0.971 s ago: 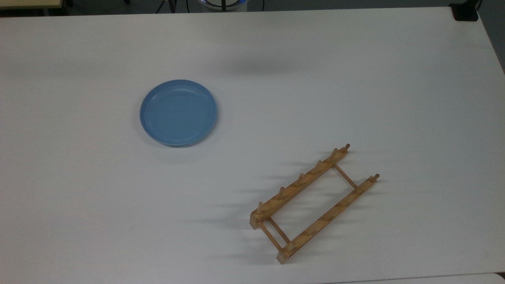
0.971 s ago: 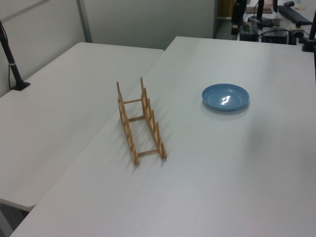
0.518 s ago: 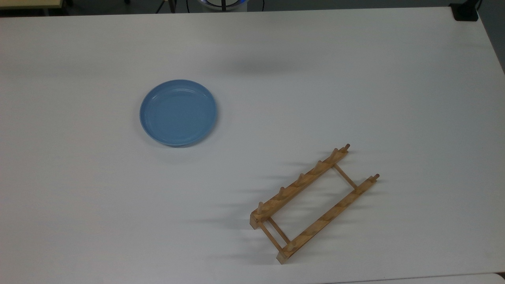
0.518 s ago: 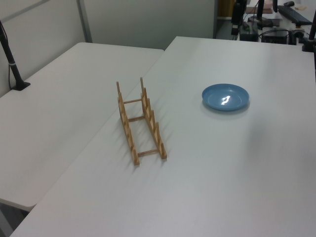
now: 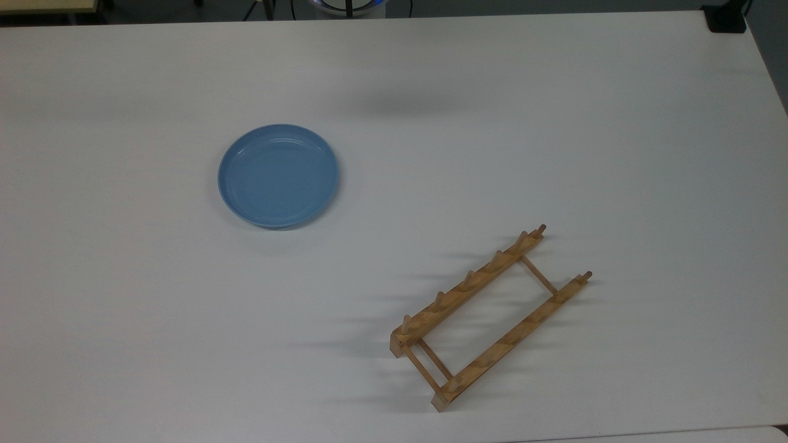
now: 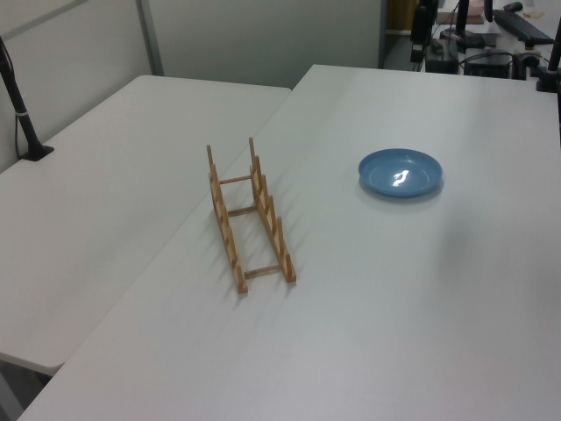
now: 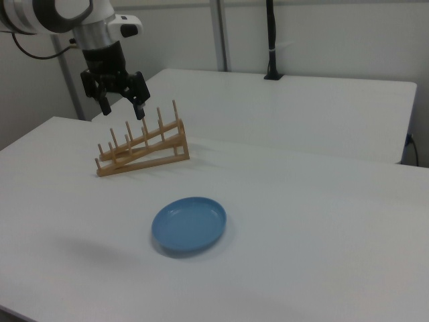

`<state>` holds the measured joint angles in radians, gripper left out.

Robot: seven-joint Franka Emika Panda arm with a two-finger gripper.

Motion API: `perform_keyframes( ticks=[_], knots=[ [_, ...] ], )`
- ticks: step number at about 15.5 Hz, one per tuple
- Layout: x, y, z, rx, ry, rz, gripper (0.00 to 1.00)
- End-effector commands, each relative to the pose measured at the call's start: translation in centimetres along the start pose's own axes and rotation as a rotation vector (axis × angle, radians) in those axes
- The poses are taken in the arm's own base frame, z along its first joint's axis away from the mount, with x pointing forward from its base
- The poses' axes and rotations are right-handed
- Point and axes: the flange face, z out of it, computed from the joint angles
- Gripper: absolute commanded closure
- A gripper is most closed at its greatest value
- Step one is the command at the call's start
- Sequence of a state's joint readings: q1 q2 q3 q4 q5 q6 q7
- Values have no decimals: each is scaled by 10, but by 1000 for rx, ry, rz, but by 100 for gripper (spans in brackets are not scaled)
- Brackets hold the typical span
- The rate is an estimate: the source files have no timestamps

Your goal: Place plate in plate rack

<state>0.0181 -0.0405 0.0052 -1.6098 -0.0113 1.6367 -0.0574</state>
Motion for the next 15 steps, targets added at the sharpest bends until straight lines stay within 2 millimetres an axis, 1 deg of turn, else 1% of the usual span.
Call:
perform_keyframes(
  ticks=[1, 11, 13, 15],
  knots=[
    [-7, -2, 1, 14, 12, -15, 0],
    [-6, -4, 4, 16, 14, -28, 0],
    [-6, -3, 4, 14, 12, -33, 0],
    [-7, 1, 5, 5, 7, -75, 0]
  ],
)
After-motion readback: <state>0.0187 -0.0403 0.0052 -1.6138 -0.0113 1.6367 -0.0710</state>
